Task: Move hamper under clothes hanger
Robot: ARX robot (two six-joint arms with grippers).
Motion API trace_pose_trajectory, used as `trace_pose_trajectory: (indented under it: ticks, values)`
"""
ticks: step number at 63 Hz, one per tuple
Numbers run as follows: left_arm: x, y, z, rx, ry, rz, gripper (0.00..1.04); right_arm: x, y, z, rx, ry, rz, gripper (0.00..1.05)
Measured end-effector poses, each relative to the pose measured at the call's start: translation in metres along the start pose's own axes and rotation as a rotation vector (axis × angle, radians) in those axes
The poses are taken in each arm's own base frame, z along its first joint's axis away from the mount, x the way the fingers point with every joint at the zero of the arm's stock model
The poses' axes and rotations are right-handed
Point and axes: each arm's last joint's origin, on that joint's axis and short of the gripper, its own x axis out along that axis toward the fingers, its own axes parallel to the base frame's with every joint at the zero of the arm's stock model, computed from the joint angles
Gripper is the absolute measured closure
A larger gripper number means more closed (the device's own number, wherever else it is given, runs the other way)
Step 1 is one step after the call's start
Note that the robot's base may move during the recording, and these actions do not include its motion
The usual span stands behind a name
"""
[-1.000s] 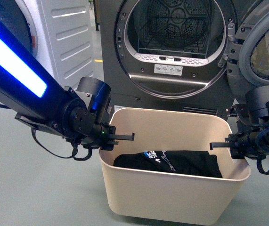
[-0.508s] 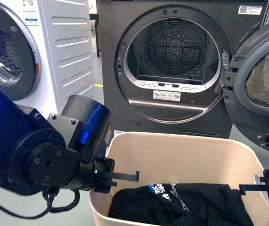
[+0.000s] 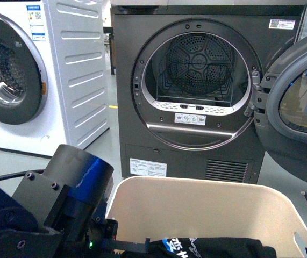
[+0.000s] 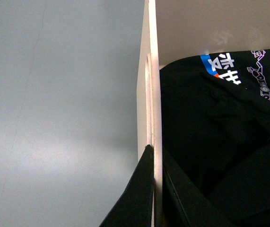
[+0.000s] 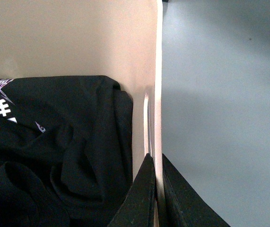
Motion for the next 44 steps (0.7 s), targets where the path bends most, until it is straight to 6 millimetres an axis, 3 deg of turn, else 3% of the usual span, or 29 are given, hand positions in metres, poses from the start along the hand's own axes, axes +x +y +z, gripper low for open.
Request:
trace_pose_trajectory:
  ticks: [23,44]
  values:
    - [-0.027,0.007,-0.024,-0.022,-0.023,-0.005,1.01,-0.010,-0.001,-0.017,0.017,-0.010,0.010,1.02]
    - [-0.023,0.027,-0.035,-0.060,-0.067,0.011,1.01,-0.014,0.006,-0.027,0.010,-0.045,0.005,1.02]
